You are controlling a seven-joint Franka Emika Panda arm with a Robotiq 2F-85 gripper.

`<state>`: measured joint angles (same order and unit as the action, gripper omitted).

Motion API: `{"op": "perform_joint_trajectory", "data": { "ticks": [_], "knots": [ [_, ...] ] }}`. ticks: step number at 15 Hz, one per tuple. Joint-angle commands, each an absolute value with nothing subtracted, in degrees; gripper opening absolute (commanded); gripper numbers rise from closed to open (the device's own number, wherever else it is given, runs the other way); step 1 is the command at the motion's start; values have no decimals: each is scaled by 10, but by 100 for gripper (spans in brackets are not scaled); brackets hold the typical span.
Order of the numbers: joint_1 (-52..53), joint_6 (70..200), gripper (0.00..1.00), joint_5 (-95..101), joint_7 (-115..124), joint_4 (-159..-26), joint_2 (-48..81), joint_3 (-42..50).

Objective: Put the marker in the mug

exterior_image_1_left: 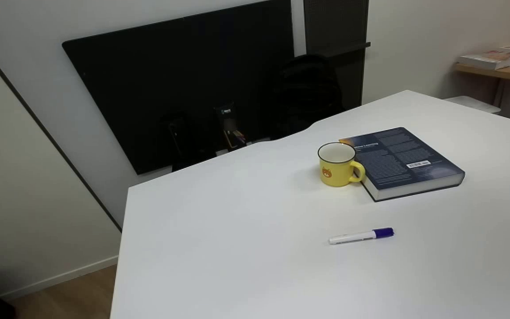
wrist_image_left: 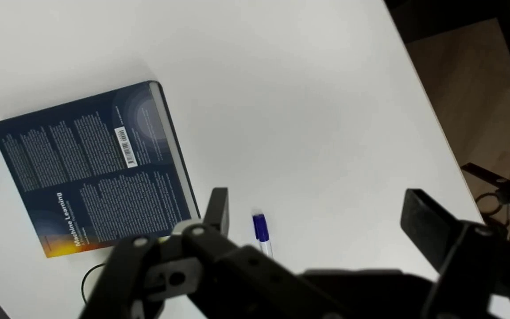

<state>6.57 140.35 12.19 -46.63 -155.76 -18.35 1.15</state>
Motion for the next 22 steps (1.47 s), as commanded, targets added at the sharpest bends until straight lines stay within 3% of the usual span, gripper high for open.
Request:
{"op": "perform_joint_trajectory", "data": {
  "ticks": [1,13,22],
  "knots": [
    [55,1478,100,192,-448,-1521,-88,-12],
    [55,1533,100,225,-452,-1285,215,-54],
    [73,1519,100,218,-453,-1217,323,-95]
  ]
}}
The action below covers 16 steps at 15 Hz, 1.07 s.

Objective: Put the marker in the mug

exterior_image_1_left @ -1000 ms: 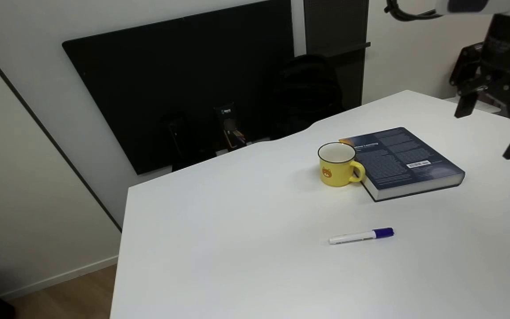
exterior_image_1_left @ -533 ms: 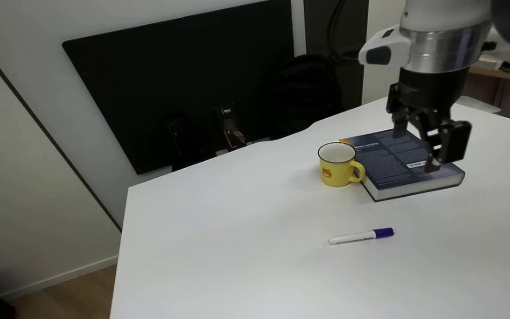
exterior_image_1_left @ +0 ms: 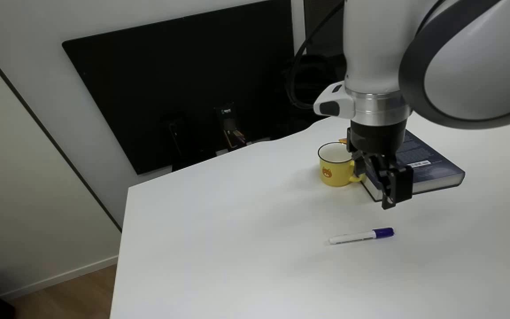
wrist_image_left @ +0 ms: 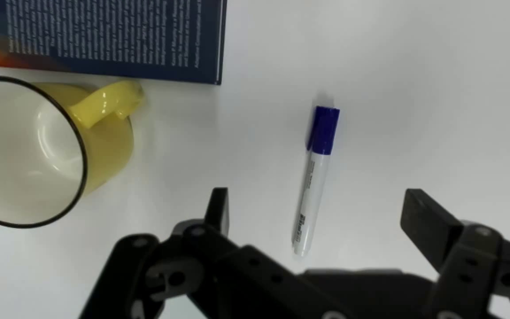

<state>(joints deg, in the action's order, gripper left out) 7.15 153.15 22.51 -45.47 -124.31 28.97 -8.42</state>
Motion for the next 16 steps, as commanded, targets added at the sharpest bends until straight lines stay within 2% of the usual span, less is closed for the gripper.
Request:
{"op": "perform_joint_trajectory", "data": {
  "ticks": [1,6,7,16],
  "knots": [
    [75,1520,100,218,-452,-1216,330,-97],
    [77,1511,100,208,-450,-1198,367,-112],
    [76,1526,100,219,-454,-1230,338,-109],
    [76,1521,100,217,-459,-1210,362,-109]
  ]
}}
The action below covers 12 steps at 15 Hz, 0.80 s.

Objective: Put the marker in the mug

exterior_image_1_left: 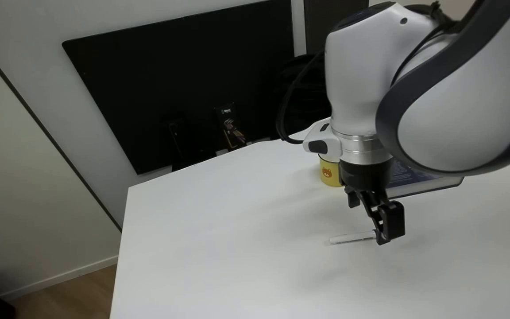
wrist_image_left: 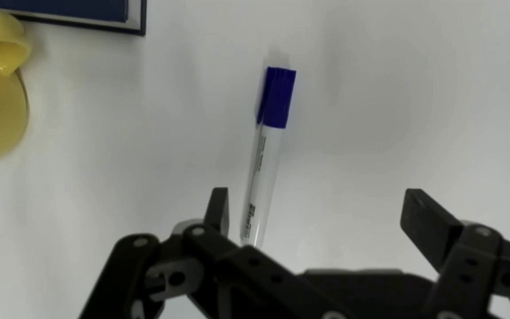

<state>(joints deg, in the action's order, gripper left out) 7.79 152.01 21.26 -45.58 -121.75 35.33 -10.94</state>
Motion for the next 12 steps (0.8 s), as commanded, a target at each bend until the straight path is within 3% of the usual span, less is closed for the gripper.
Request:
{"op": "perform_joint_trajectory", "data": {
  "ticks": [1,12],
  "knots": [
    [77,1521,100,217,-459,-1203,370,-108],
    [84,1510,100,203,-405,-1105,459,-79]
  ]
}}
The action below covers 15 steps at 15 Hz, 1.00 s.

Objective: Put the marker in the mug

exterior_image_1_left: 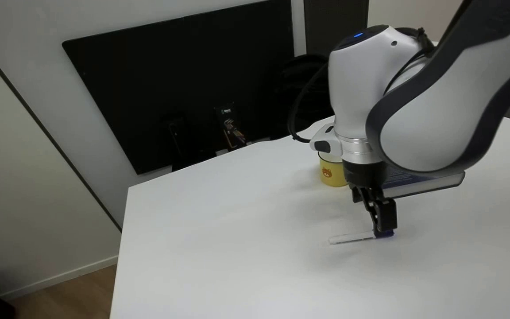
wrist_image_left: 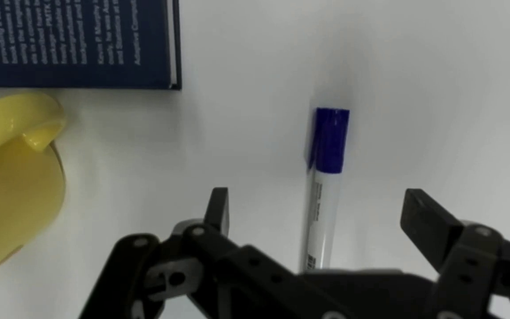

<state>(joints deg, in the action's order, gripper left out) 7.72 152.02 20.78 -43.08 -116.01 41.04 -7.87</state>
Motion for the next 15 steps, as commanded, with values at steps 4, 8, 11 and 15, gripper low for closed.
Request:
{"op": "perform_joint_trajectory", "data": {
  "ticks": [4,8,11,15],
  "knots": [
    [102,1492,100,200,-385,-1066,494,-81],
    [134,1475,100,209,-352,-1033,521,-77],
    [153,1454,100,212,-325,-1012,527,-77],
    [169,1430,75,216,-303,-994,530,-77]
  ]
}}
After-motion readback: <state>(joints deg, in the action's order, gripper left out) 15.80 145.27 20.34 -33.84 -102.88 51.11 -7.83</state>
